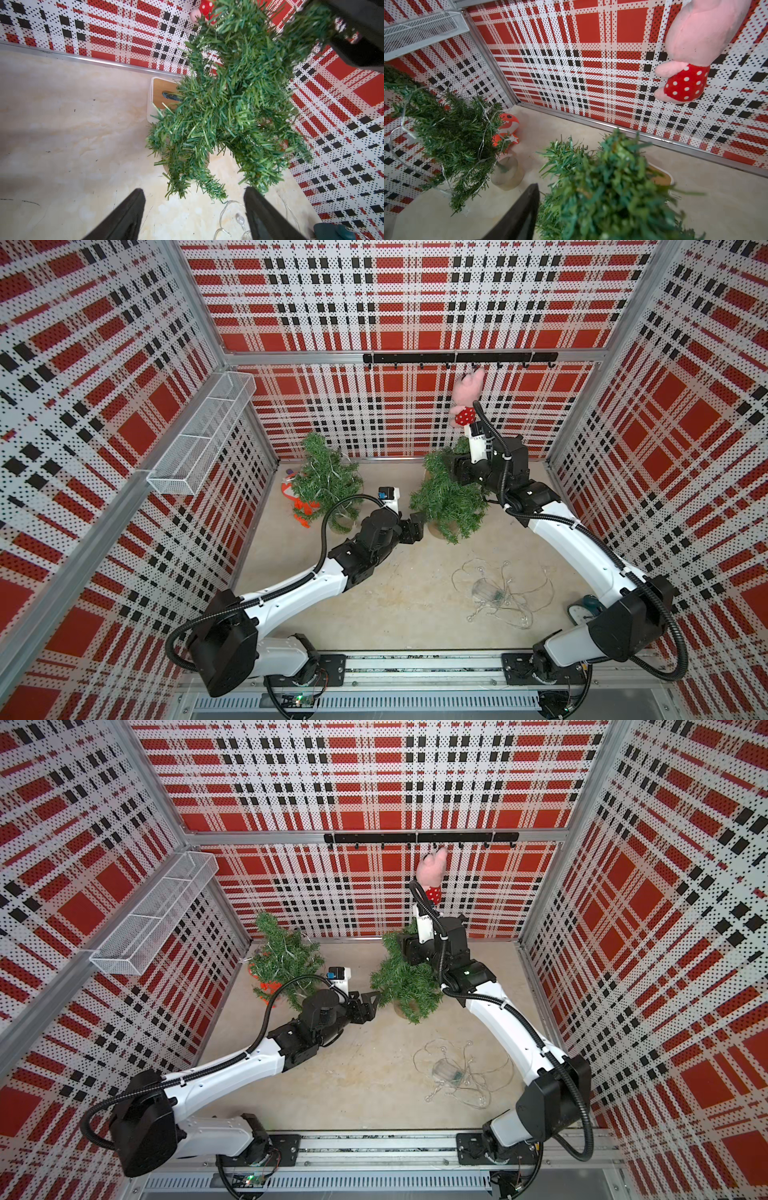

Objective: Wrap string light around the christmas tree
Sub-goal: Place the christmas tree at the center of the board, then pick up the light string from the center of the board.

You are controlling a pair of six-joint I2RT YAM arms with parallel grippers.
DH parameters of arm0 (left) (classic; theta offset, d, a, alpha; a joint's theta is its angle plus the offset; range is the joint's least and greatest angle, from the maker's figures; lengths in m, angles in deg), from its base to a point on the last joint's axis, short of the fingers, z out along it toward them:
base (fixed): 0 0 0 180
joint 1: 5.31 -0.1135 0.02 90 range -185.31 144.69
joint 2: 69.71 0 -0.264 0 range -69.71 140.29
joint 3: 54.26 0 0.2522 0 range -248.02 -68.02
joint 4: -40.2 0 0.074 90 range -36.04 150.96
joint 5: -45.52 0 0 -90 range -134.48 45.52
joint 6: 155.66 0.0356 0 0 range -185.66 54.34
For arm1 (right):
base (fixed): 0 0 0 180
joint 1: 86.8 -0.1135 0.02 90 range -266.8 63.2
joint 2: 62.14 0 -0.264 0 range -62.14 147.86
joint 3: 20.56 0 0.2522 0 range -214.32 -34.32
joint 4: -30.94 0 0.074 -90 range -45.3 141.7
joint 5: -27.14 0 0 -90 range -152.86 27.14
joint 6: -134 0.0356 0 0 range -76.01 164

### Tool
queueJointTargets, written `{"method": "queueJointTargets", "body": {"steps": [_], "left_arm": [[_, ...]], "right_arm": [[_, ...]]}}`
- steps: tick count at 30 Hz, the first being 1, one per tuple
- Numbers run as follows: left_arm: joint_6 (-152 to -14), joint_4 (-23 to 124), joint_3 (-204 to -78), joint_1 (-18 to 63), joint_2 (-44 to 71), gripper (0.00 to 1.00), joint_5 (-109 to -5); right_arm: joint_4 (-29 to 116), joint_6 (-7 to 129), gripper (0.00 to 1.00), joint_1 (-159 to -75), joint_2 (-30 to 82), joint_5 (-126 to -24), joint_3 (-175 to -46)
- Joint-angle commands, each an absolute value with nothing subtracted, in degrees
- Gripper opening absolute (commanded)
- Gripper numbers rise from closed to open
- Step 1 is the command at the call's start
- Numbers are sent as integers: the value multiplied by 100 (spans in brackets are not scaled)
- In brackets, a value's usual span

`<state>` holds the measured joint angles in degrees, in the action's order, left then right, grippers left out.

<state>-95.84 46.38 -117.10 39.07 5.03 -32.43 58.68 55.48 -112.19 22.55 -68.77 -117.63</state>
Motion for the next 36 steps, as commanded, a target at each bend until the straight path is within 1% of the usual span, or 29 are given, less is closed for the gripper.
{"method": "queueJointTargets", "body": {"steps": [1,3,7,11,15,18,24,29,32,36], "left_arm": [[-9519,4728,-11688,3872,333,79,-3207],[-9483,4728,-11713,3917,304,79,-3180],[-9207,4778,-11786,4223,304,79,-2846],[-9027,4671,-11711,4641,363,79,-2633],[-9072,4353,-11586,4891,506,79,-2692],[-9032,4248,-11560,5104,619,79,-2726],[-9144,3812,-11083,5666,795,80,-2674],[-9391,3582,-10875,5855,1143,80,-2827],[-9528,3578,-10919,5876,1457,78,-2956],[-9774,3963,-11279,5880,2151,73,-3377]], "right_arm": [[6244,5658,72,-11251,1873,-7063,-12038],[6412,5691,75,-11250,1742,-7008,-12080],[6825,5799,78,-11239,1335,-6942,-11992],[7239,6083,78,-11181,786,-6897,-11686],[7632,6273,78,-11185,462,-6778,-11603],[8067,6491,77,-11161,201,-6382,-11377],[8594,7627,71,-10844,-630,-6288,-9600],[8644,8358,69,-10755,-1179,-6103,-8305],[8603,8621,69,-10751,-1153,-5835,-7784],[8292,8855,70,-10702,-743,-5628,-7274]]}}
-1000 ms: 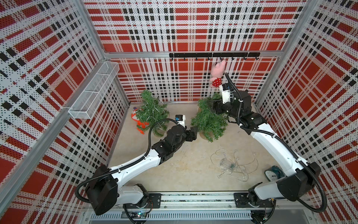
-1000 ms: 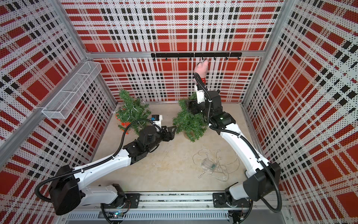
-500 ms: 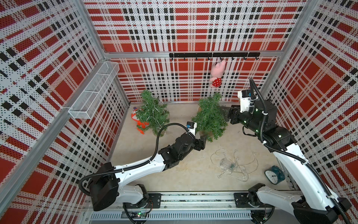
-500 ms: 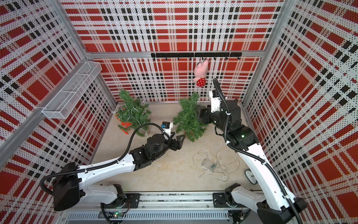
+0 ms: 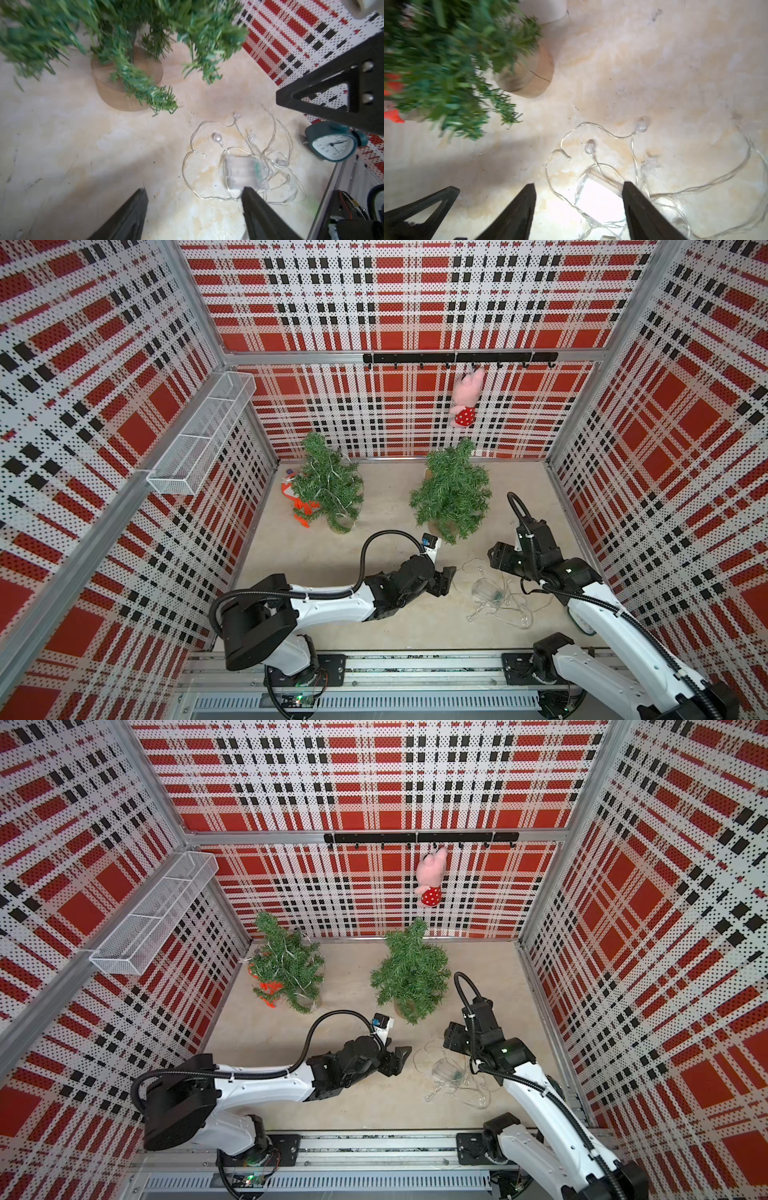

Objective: Wrap string light around the christmas tree
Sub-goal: Pick up the light string from the center of the board.

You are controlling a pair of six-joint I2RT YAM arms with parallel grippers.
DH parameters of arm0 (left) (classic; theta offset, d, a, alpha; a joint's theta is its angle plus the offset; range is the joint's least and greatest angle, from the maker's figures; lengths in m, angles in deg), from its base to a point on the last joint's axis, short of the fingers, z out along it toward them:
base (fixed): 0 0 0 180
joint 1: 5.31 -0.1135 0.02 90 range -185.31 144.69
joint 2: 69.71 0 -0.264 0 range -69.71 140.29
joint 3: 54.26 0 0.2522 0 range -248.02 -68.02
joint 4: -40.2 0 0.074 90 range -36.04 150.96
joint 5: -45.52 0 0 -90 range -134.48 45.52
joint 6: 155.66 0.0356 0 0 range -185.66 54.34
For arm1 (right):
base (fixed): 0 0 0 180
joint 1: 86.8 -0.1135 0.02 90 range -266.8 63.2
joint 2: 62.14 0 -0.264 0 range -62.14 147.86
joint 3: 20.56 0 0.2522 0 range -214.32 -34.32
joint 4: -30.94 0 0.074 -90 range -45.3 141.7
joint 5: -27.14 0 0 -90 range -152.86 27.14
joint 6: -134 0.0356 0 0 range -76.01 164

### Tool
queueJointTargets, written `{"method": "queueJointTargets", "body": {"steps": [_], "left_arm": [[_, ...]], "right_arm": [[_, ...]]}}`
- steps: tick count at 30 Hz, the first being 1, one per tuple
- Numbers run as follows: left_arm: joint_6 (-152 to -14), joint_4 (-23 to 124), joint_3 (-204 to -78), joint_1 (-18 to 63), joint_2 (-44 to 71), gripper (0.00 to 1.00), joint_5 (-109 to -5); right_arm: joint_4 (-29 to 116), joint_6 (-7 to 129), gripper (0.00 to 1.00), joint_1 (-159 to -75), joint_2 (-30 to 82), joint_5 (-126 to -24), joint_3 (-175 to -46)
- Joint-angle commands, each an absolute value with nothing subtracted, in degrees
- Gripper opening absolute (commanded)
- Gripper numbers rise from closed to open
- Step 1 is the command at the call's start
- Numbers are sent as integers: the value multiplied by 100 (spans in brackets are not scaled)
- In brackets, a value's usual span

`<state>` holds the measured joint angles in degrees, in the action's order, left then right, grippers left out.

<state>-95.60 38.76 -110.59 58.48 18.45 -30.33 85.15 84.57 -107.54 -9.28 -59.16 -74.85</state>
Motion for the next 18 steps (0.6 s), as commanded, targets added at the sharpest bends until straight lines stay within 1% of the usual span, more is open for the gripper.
{"method": "queueJointTargets", "body": {"steps": [1,3,6,8,13,18], "left_arm": [[-9855,3959,-11293,5917,2291,71,-3410],[-9989,3862,-11282,5986,2441,70,-3417],[-10113,3761,-11285,6018,2660,67,-3420],[-10202,3737,-11322,5974,2858,64,-3432],[-10308,3644,-11647,5854,3348,49,-3716],[-10426,4061,-12190,5883,3817,43,-3674]], "right_arm": [[8168,8873,69,-10686,-598,-5721,-7186],[8127,8921,66,-10706,-327,-5907,-7102],[8088,8920,66,-10715,-119,-5980,-6954],[7994,8908,67,-10713,-89,-5883,-6896],[7784,8899,68,-10715,169,-5837,-6892],[7700,8908,69,-10714,96,-5764,-6895]]}}
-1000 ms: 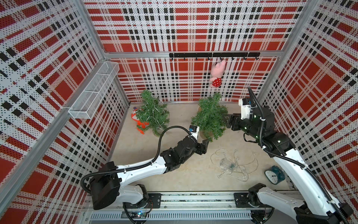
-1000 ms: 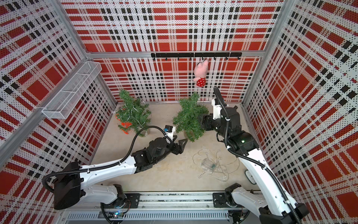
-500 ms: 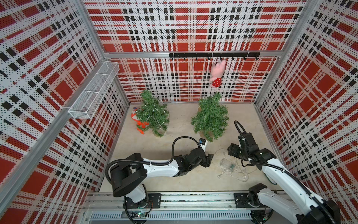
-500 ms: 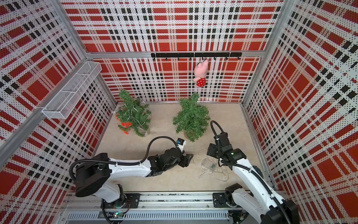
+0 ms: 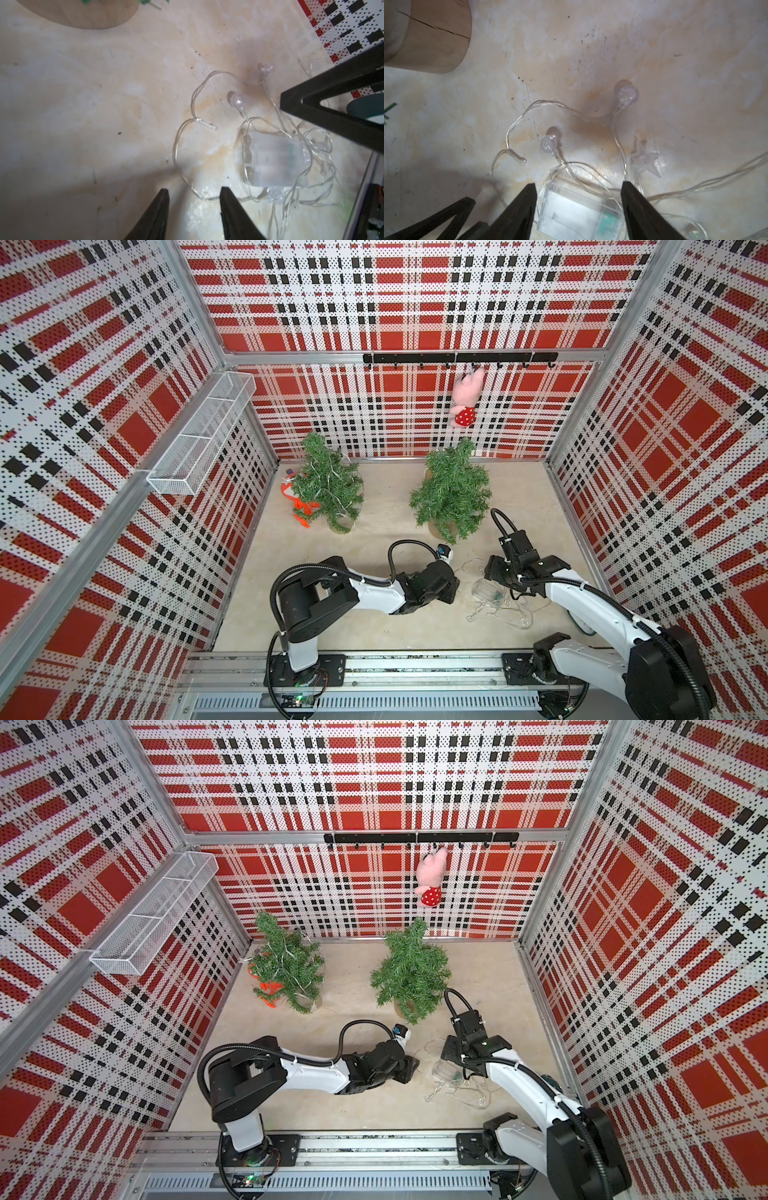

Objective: Wrap string light around the christmas tree
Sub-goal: Pick up the light string from the center of the board.

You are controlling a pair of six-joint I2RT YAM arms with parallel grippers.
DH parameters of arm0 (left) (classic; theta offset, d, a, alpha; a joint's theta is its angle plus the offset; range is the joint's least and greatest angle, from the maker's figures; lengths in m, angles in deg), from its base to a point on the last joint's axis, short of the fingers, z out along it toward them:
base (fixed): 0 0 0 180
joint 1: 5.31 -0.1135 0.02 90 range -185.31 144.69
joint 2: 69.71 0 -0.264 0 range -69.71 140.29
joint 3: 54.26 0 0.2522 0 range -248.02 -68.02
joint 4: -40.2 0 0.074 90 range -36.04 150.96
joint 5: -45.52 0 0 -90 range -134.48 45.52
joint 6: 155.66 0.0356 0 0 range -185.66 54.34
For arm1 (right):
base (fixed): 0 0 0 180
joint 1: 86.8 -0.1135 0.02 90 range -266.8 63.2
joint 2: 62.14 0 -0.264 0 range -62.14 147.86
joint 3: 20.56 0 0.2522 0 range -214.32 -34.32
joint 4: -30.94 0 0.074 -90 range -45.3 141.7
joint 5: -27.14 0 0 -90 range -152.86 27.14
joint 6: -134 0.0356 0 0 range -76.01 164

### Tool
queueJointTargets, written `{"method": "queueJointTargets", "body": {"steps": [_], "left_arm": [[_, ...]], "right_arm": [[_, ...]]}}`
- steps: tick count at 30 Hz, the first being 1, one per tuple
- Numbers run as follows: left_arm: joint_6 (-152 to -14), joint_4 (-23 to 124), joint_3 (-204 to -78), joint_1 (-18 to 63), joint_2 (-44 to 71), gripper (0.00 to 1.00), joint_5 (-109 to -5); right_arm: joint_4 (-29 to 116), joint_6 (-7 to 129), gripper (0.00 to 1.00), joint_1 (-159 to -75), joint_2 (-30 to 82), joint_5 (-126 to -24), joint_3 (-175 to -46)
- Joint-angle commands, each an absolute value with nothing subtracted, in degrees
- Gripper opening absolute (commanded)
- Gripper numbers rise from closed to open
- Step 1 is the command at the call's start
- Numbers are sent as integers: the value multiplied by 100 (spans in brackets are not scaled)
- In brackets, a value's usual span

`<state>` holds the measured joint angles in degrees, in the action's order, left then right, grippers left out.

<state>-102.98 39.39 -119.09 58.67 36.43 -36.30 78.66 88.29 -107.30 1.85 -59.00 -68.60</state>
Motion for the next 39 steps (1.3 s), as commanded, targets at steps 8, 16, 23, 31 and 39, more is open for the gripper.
{"method": "queueJointTargets", "body": {"steps": [8,16,23,31,39], "left_arm": [[-10443,5511,-13209,6147,4477,33,-2725],[-10416,6661,-13529,6359,4482,29,-1971],[-10564,6688,-13429,6263,4070,37,-2113],[-10670,6582,-13653,6115,4140,47,-2383],[-10582,6802,-14016,6142,4680,37,-2493]], "right_arm": [[7639,8822,69,-10632,-339,-5745,-6899],[7582,8606,69,-10595,-510,-5806,-6921],[7116,8620,69,-10593,-284,-6192,-6765],[7024,8453,69,-10590,-339,-6172,-6696],[6921,8385,69,-10596,-353,-6159,-6600]]}}
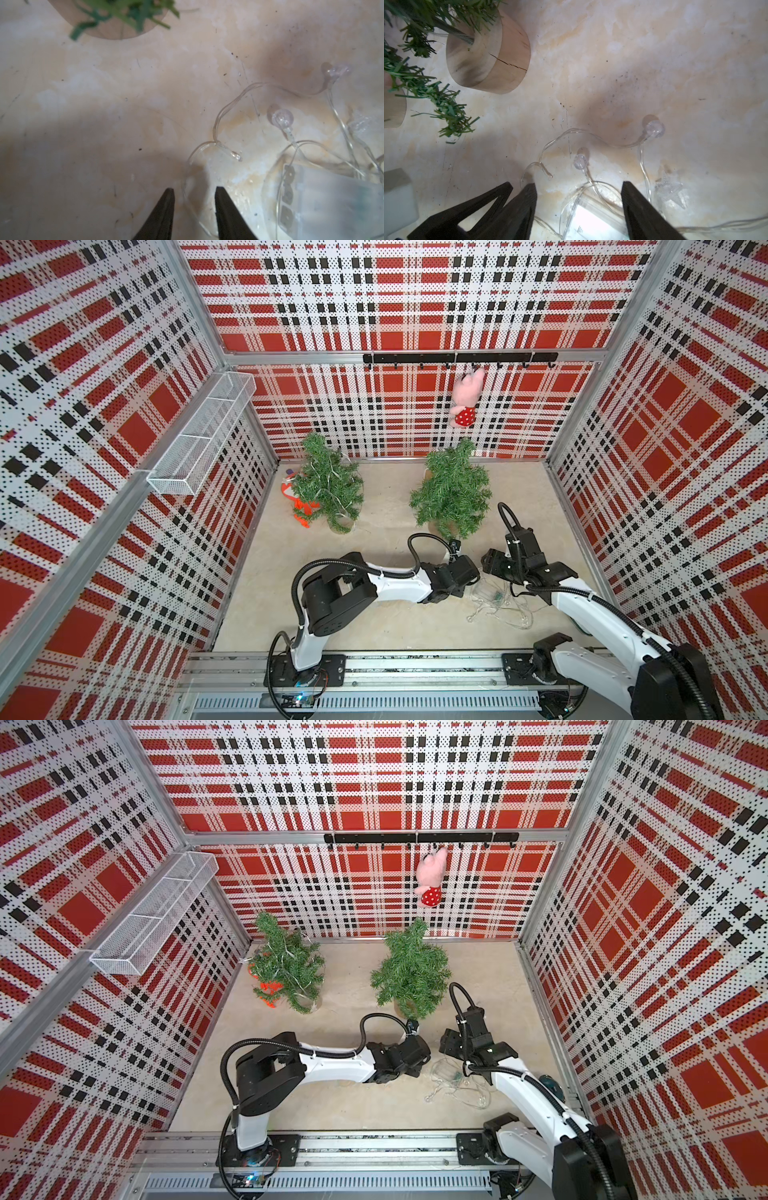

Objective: Wrap string light around the christmas tree
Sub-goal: Pick up the light string from the center of the board.

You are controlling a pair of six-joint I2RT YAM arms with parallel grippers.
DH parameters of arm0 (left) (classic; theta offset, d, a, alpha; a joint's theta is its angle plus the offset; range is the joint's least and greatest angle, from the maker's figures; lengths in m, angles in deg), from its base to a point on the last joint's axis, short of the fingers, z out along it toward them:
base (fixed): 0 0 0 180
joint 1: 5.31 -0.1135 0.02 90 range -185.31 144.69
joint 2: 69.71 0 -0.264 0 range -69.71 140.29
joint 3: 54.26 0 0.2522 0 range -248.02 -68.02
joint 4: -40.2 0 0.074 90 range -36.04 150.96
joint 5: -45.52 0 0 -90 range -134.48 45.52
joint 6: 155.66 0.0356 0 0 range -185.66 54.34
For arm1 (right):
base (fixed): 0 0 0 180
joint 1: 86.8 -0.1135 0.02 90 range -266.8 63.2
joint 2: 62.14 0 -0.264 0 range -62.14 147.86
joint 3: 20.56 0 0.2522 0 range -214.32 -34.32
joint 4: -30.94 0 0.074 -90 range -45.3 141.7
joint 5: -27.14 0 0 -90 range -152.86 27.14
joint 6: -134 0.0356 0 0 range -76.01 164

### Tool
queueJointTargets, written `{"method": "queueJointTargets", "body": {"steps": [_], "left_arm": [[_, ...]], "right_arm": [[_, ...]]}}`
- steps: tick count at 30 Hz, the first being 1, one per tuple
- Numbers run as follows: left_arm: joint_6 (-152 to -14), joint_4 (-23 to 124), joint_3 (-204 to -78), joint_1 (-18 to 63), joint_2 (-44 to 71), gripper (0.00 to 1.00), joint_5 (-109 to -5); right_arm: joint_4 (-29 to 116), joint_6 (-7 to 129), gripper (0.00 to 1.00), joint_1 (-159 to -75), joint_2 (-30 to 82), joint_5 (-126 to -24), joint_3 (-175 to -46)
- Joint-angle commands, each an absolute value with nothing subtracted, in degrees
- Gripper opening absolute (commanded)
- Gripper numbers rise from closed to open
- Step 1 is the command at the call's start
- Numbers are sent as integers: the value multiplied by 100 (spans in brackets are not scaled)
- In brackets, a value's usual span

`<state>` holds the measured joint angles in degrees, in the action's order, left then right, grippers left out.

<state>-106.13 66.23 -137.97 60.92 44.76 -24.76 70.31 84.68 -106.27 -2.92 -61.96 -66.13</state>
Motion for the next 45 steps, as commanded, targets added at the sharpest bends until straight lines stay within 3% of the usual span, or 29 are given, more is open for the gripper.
{"method": "queueJointTargets", "body": {"steps": [1,5,9,13,25,29,33,37,40,45], "left_arm": [[-10598,6811,-14006,6148,4699,36,-2512],[-10674,6883,-13927,6149,4780,28,-2531],[-10776,6890,-13769,6152,4787,12,-2487],[-10713,6881,-13736,6089,4631,1,-2357],[-10206,7189,-13533,5885,2736,0,-1323],[-10185,6948,-13256,5768,2483,0,-1706],[-10293,6647,-13313,5932,3021,29,-2106],[-10261,6492,-13588,6130,3700,48,-2310],[-10322,6465,-13658,6106,4072,53,-2485],[-10352,6407,-13753,6000,4376,52,-2661]], "right_arm": [[6926,8375,69,-10596,-369,-6142,-6603],[6846,8376,69,-10591,-508,-6084,-6570],[6754,8385,69,-10591,-636,-6131,-6604],[6757,8313,68,-10596,-652,-6190,-6625],[6517,7841,67,-10610,-1159,-6532,-6408],[6552,7691,66,-10752,-1304,-6576,-6389],[6772,7755,66,-10764,-1082,-6426,-6403],[6787,7927,66,-10767,-979,-6368,-6379],[6738,7967,66,-10770,-991,-6357,-6350],[6700,7992,66,-10766,-986,-6348,-6313]]}}
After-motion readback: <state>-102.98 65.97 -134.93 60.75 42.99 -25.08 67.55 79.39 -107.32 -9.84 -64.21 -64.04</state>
